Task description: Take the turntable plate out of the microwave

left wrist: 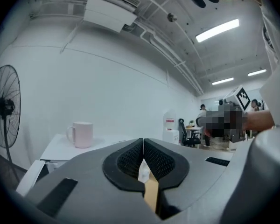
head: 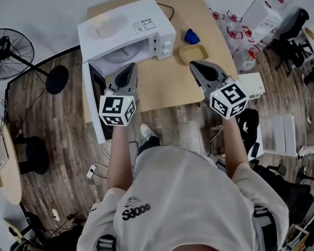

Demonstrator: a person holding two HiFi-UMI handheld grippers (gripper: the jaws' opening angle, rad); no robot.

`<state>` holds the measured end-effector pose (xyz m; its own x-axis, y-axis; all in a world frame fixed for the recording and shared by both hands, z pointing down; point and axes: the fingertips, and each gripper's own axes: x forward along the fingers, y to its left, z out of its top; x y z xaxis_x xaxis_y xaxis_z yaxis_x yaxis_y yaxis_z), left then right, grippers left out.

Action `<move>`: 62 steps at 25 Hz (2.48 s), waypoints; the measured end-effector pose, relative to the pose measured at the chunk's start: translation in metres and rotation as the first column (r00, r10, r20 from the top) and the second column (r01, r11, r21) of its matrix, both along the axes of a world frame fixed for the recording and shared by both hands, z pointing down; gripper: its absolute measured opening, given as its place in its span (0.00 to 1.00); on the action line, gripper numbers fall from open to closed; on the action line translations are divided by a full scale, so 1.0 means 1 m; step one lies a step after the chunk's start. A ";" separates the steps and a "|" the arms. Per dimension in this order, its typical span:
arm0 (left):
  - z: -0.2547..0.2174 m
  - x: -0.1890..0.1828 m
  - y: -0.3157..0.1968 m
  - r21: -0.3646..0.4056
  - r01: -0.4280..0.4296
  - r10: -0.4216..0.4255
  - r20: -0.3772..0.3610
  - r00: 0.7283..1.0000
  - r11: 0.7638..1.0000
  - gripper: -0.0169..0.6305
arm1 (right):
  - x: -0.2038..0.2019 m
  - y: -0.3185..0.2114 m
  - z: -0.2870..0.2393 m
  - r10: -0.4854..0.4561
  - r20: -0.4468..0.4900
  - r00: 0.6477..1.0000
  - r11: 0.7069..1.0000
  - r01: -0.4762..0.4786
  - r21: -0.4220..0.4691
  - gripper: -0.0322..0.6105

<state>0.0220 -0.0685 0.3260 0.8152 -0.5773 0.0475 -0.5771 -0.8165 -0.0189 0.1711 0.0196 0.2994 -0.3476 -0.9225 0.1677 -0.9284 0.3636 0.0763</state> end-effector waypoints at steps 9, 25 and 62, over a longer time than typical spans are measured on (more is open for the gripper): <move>0.042 -0.027 -0.081 -0.152 0.106 -0.108 -0.006 0.994 0.983 0.05 | -0.035 -0.102 0.033 -0.033 0.002 0.999 0.993 0.033 -0.116 0.06; 0.121 -0.063 -0.142 -0.329 0.417 -0.411 0.093 0.907 0.847 0.06 | -0.068 -0.219 0.113 -0.205 0.067 0.977 0.944 0.215 -0.250 0.06; 0.269 -0.062 -0.244 -0.814 0.381 -0.747 -0.094 0.658 0.438 0.34 | -0.088 -0.252 0.227 -0.279 0.088 0.956 0.861 0.290 -0.419 0.06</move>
